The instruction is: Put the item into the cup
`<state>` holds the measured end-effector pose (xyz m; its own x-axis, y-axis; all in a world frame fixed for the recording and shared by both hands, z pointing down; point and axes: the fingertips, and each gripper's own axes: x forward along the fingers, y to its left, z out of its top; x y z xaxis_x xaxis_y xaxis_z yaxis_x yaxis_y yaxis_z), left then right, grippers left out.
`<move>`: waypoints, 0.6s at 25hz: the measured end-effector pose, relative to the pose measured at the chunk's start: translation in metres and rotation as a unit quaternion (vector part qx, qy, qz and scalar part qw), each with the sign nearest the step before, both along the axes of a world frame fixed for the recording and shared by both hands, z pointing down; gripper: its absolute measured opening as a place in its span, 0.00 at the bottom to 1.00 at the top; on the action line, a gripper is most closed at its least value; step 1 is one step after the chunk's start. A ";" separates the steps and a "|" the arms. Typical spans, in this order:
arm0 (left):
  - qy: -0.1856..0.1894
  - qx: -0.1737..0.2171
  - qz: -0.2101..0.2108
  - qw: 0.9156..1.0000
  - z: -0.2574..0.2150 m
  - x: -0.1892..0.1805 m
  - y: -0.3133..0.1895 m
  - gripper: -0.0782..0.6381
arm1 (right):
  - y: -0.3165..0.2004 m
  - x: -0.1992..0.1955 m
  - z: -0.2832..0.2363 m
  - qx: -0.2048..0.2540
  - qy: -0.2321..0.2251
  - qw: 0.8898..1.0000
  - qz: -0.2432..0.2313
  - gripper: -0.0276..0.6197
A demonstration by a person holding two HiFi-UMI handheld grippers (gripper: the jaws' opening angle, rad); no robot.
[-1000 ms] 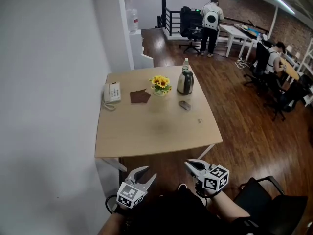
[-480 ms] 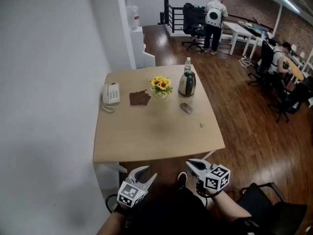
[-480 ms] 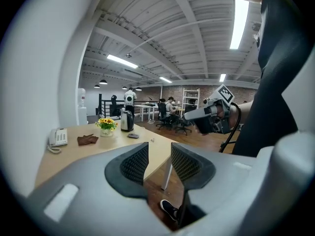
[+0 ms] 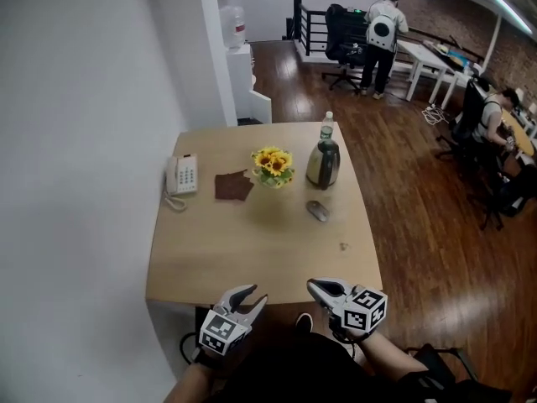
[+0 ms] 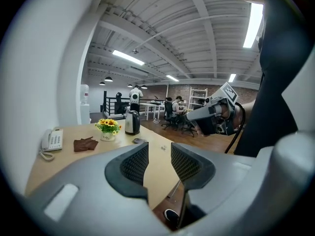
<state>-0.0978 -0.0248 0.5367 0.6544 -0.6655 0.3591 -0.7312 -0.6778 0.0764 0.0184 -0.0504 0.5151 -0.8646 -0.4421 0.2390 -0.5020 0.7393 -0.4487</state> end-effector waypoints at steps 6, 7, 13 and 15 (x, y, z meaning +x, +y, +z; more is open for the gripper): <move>-0.007 -0.007 -0.007 1.000 0.002 0.031 -0.063 0.30 | -0.058 0.022 0.009 -0.008 0.001 1.000 -0.030 0.05; -0.009 -0.009 -0.009 1.000 0.003 0.035 -0.071 0.30 | -0.066 0.025 0.011 -0.008 0.001 0.999 -0.034 0.05; -0.014 -0.015 -0.006 1.000 0.002 0.055 -0.102 0.30 | -0.099 0.041 0.014 -0.017 -0.008 0.999 -0.044 0.05; -0.015 -0.016 -0.007 1.000 0.001 0.056 -0.107 0.31 | -0.103 0.042 0.014 -0.019 -0.012 0.999 -0.048 0.05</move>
<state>-0.0414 -0.1319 0.5376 0.6337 -0.6617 0.4009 -0.7427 -0.6654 0.0758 0.0600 -0.1532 0.5287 -0.9082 -0.3481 0.2325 -0.4185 0.7660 -0.4879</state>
